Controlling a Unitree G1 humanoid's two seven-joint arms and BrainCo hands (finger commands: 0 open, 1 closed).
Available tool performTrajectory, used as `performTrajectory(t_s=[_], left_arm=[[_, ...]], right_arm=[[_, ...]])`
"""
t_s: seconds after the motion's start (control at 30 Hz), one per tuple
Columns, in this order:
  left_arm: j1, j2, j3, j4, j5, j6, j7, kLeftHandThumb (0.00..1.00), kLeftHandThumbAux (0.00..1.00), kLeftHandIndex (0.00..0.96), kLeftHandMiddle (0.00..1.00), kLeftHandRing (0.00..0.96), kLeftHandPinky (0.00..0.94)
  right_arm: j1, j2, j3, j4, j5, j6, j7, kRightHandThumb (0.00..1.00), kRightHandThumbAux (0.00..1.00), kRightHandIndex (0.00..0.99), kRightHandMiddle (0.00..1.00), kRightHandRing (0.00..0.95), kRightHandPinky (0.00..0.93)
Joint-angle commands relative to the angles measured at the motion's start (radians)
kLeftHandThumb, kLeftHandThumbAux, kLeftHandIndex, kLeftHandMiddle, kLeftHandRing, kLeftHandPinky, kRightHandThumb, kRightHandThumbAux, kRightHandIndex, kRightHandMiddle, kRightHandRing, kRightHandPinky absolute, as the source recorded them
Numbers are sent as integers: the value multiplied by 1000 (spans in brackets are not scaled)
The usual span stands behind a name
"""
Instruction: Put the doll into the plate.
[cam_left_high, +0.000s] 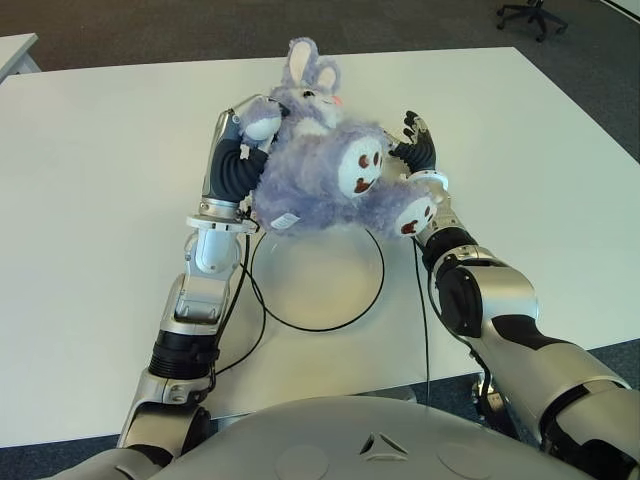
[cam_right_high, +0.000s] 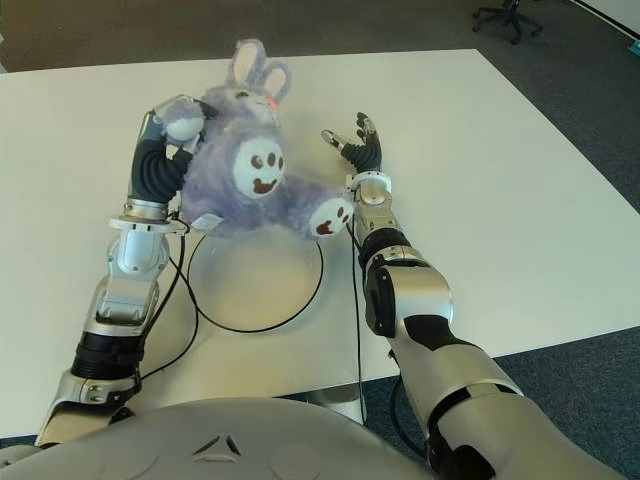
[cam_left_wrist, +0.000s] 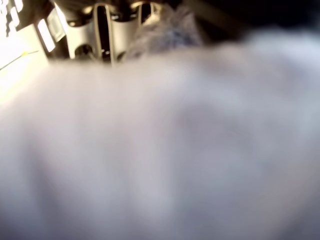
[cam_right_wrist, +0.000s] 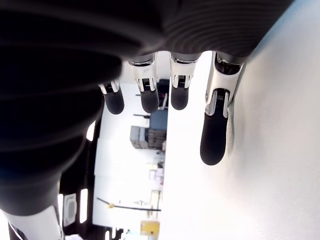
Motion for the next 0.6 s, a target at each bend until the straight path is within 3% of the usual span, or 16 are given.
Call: performTrajectory(t_s=[0.03, 0.6], left_arm=[[18, -4, -2, -2, -16, 4, -10, 851, 667, 400, 544, 808, 817], [39, -8, -10, -16, -33, 27, -35, 851, 666, 401, 543, 797, 811]], right_arm=[[116, 24, -7, 69, 16, 85, 4, 89, 721, 74, 44, 25, 29], [117, 22, -7, 68, 15, 85, 6, 89, 720, 71, 44, 26, 29]])
